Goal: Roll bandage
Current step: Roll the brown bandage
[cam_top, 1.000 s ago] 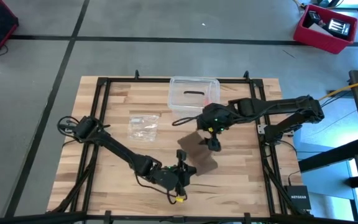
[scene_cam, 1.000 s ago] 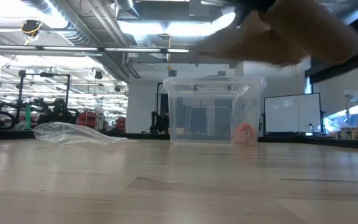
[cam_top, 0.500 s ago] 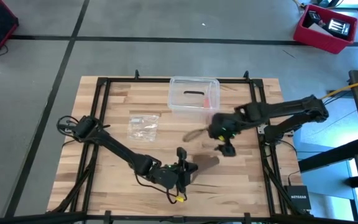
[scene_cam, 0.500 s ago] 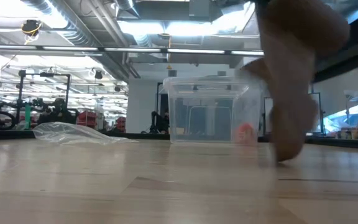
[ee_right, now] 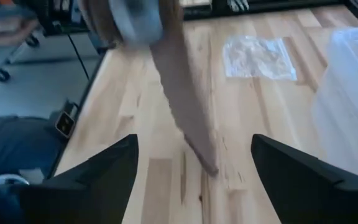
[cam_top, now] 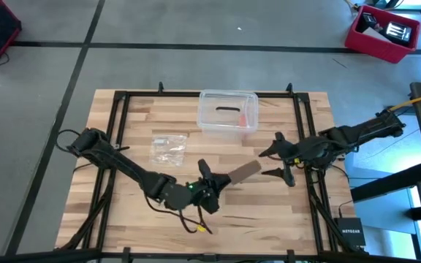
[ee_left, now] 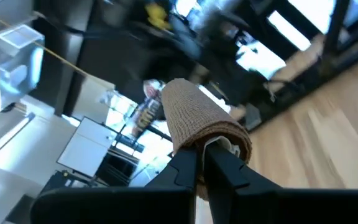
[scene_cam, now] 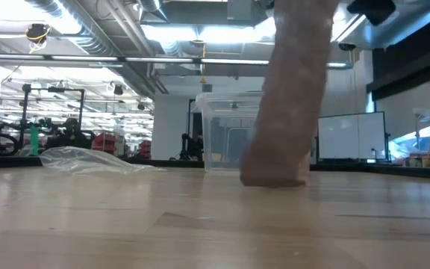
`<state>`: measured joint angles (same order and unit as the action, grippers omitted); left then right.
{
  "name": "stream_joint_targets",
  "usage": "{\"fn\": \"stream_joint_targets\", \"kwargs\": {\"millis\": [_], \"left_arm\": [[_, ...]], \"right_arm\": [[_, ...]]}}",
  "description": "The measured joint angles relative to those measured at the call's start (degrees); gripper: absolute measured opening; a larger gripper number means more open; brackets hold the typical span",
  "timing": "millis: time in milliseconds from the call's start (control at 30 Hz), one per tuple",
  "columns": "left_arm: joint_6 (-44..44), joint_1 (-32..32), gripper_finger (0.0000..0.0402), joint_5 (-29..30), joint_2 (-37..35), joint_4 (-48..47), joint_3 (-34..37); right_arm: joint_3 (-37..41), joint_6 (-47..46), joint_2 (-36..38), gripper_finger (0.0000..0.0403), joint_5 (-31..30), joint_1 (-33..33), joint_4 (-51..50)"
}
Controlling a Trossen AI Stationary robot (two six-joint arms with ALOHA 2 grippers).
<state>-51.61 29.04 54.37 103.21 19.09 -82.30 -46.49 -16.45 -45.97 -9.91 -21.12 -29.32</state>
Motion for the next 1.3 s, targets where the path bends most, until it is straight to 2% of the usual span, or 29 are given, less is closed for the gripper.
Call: {"fn": "stream_joint_targets", "kwargs": {"millis": [167, 233, 367, 467, 633, 733, 833, 933, 1167, 1300], "left_arm": [[-1.19, 0.02, 0.0006, -0.42, -4.84, 1.42, 0.0], [1.7, 0.02, 0.0006, -1.07, -6.31, 0.0, 0.0], [5.32, 0.0, 0.0006, -1.27, -7.23, -3.13, 0.04], [7.61, -0.03, 0.0006, -1.52, -7.32, -3.73, 0.04], [15.95, -3.39, 0.0006, -11.63, -9.26, -11.8, 2.23], [22.73, -6.11, 0.0006, -14.36, -12.59, -14.0, 3.91], [25.28, -7.33, 0.0006, -19.45, -15.25, -10.47, 5.93], [24.43, -7.29, 0.0006, -21.16, -15.82, -10.54, 7.07], [20.54, -5.96, 0.0006, -20.57, -16.02, -6.3, 7.08], [19.29, -5.33, 0.0006, -20.94, -16.49, -6.43, 7.06]], "right_arm": [[9.49, 3.22, 2.47, 0.0312, -0.11, 0.11, 13.19], [11.92, 6.29, 1.62, 0.0312, -1.42, 0.11, 17.12], [13.41, 12.16, -2.04, 0.0312, -7.29, 0.13, 23.25], [13.41, 13.21, -4.59, 0.0312, -5.97, 0.2, 28.83], [13.39, 17.15, -9.76, 0.0312, 1.62, 0.2, 38.74], [13.36, 17.09, -11.71, 0.0312, 0.97, 0.97, 39.85], [13.36, 16.5, -13.58, 0.0312, 0.4, 2.18, 39.65], [13.38, 16.26, -15.5, 0.0312, 0.44, 3.52, 40.93], [13.57, 14.18, -17.95, 0.0312, 0.74, 3.87, 44.71], [19.66, 13.22, -18.04, 0.0312, 2.03, 3.85, 58.74]]}}
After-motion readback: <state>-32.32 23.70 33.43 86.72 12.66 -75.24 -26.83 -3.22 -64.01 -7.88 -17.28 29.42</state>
